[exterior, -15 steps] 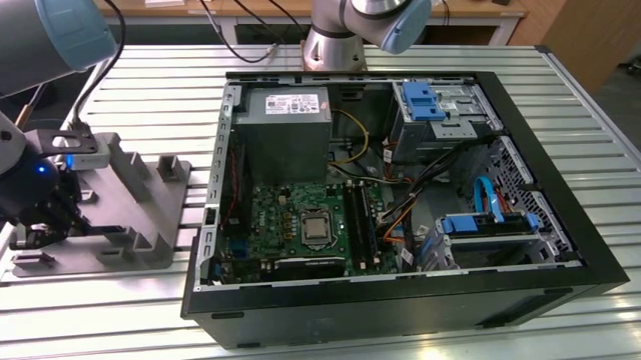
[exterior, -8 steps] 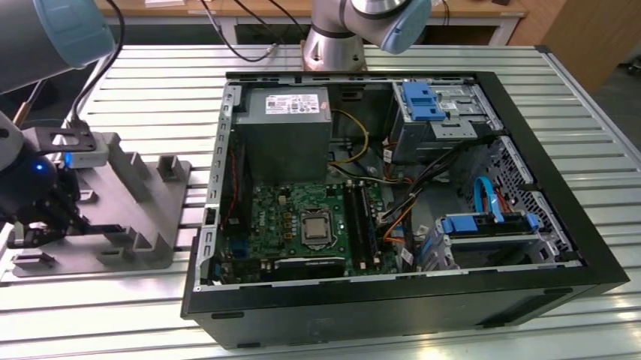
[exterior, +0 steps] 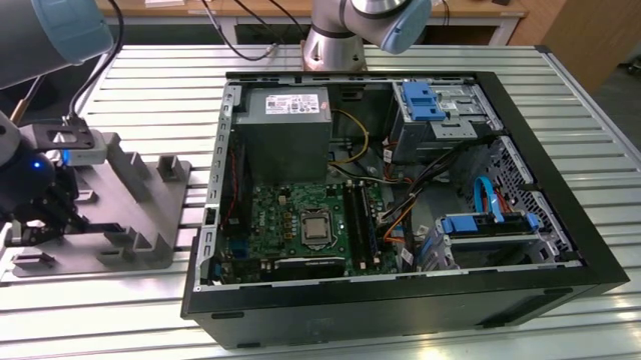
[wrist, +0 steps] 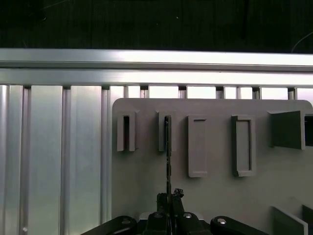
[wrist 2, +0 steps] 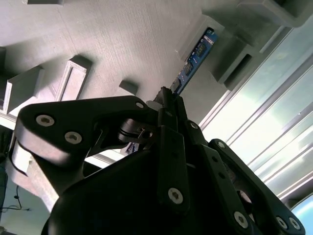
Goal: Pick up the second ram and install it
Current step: 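Pick up the second ram and move it above second insertion slot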
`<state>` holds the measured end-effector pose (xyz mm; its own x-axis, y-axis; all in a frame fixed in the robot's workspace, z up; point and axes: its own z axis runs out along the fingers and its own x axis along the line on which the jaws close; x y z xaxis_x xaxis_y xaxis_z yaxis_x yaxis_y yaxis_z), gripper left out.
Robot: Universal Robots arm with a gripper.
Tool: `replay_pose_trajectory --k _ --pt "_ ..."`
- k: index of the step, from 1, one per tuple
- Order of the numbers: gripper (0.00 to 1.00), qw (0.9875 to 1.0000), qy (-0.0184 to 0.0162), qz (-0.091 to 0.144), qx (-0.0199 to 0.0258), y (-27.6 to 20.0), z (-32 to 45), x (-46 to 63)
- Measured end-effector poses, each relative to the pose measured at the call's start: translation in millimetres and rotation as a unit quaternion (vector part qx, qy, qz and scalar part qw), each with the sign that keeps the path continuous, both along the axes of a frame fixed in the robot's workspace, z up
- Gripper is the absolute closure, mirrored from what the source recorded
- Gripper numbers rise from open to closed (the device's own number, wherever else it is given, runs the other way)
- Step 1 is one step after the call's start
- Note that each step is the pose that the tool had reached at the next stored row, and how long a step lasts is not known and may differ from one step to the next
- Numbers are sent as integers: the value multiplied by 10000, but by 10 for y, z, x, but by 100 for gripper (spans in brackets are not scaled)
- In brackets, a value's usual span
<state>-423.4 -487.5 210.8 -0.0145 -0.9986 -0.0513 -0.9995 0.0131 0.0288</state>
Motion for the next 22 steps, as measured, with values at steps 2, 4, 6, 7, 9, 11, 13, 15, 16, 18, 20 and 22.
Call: replay_pose_trajectory --k 2,4,6,7,9,11,13,15,16,18,20,22 --pt "86 10000 0 0 0 0 12 0" --pt "86 10000 0 0 0 0 23 0" --pt "86 10000 -1 1 1 3 33 1" --pt "86 10000 0 0 0 6 39 1" --pt "86 10000 0 0 0 9 51 1" --pt "86 10000 0 0 0 11 63 0" --pt "86 10000 0 0 0 12 75 0" --pt "86 10000 0 0 0 12 86 0" --pt "86 10000 0 0 0 12 93 0" --pt "86 10000 0 0 0 12 104 0" --pt "86 10000 -1 0 1 12 109 0" --pt "86 10000 0 0 0 12 115 0"
